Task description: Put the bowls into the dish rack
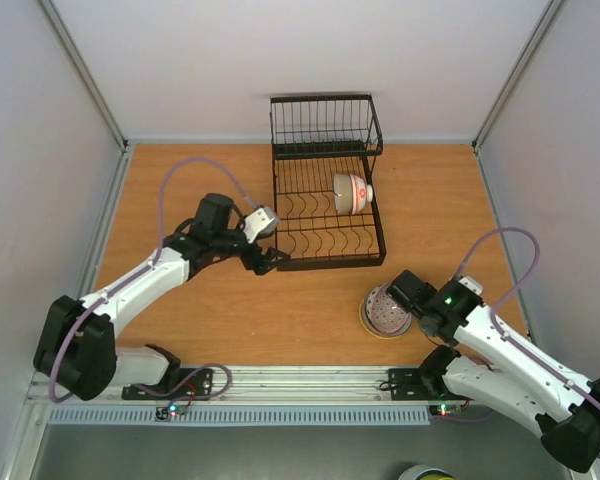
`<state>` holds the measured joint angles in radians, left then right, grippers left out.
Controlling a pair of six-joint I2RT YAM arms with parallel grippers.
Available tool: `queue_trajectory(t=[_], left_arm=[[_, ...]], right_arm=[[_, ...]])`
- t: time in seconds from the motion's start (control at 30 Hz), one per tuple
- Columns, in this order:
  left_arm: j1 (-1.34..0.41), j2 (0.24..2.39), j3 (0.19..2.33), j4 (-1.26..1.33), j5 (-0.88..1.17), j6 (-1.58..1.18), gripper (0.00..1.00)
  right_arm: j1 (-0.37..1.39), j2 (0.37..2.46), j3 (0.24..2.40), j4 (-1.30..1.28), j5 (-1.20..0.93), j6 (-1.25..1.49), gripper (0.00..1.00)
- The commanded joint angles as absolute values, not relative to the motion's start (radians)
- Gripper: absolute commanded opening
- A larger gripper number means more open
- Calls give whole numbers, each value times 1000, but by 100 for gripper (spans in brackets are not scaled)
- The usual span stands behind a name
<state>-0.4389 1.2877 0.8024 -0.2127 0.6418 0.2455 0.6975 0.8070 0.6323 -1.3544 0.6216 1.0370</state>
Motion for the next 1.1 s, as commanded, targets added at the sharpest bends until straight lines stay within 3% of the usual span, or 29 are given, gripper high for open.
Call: queue_trajectory(t=[0.0,0.2,0.6,1.07], left_arm=[[-525,1360,953,-284,488,218,88],[-720,1479,1173,-416,269,196,85],[-1050,1755,1493,-604,-89,173,81],[-1126,1887,1690,-744,-100,140,79]], right_arm=[[707,843,764,-1449,699,1015,86],[707,743,855,-1320,725,762,86],[706,342,800,-1228,804,654,87],[707,292,822,-1290,844,633,88]])
